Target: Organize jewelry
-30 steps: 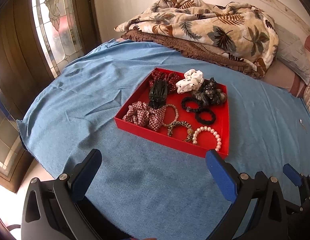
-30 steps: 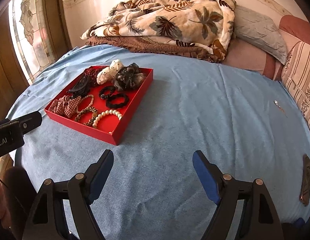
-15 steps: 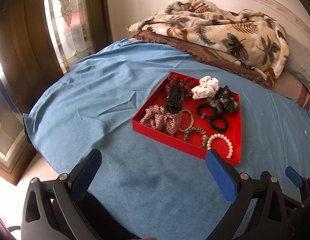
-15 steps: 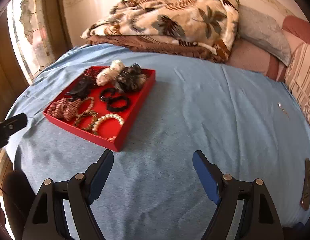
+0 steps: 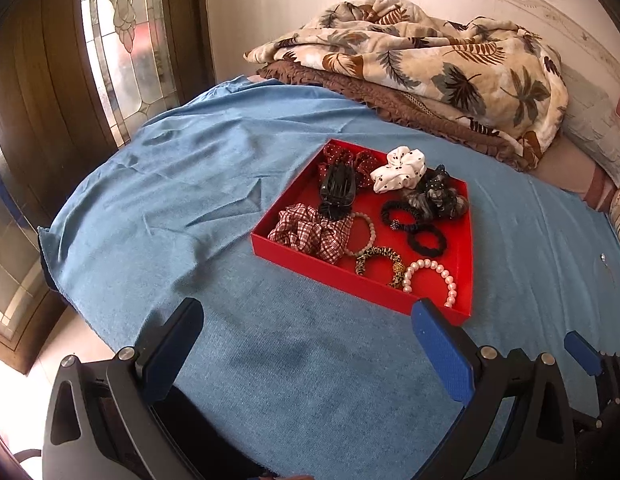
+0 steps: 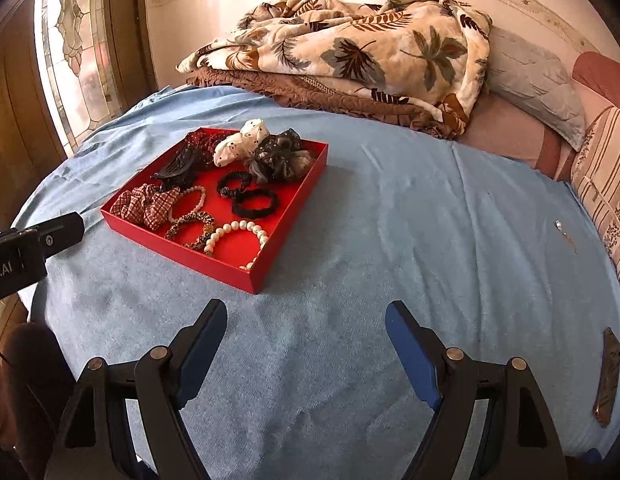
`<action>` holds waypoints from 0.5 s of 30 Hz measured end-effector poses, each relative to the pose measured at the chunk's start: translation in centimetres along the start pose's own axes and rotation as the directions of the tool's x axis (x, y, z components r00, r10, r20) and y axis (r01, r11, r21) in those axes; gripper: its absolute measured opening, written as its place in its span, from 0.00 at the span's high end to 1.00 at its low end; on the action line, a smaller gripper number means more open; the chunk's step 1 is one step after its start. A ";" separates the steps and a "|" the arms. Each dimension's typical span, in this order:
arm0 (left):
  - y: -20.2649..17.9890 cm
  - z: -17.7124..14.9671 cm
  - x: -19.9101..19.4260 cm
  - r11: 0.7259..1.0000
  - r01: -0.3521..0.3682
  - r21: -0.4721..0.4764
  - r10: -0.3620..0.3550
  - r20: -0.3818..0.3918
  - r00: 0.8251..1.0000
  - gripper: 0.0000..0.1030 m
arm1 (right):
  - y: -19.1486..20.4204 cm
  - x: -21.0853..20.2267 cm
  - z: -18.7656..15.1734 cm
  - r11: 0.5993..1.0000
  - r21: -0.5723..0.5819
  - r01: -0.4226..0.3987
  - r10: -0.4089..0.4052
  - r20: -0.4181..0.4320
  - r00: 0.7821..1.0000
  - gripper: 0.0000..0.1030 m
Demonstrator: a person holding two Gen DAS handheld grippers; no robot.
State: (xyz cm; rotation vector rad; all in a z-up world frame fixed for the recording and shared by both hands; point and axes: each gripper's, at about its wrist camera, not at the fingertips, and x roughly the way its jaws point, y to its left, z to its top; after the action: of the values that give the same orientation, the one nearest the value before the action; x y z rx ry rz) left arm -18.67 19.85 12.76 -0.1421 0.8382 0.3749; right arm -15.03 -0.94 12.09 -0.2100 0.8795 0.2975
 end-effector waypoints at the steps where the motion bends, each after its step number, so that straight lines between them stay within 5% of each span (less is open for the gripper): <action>1: 0.0 0.0 0.0 1.000 -0.002 -0.001 0.002 0.000 1.000 0.00 | 0.0 -0.1 0.0 1.000 0.000 0.000 0.000 0.001 1.000 0.17; 15: -0.6 -0.1 -0.3 1.000 0.027 0.013 -0.027 0.002 1.000 0.00 | -0.5 -0.9 -0.2 1.000 0.019 0.003 -0.003 0.026 1.000 0.17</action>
State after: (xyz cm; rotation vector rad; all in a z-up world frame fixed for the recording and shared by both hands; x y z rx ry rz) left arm -18.69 19.14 12.93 -0.1408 0.8354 0.3445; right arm -15.55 -1.66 12.69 -0.1894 0.8557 0.2887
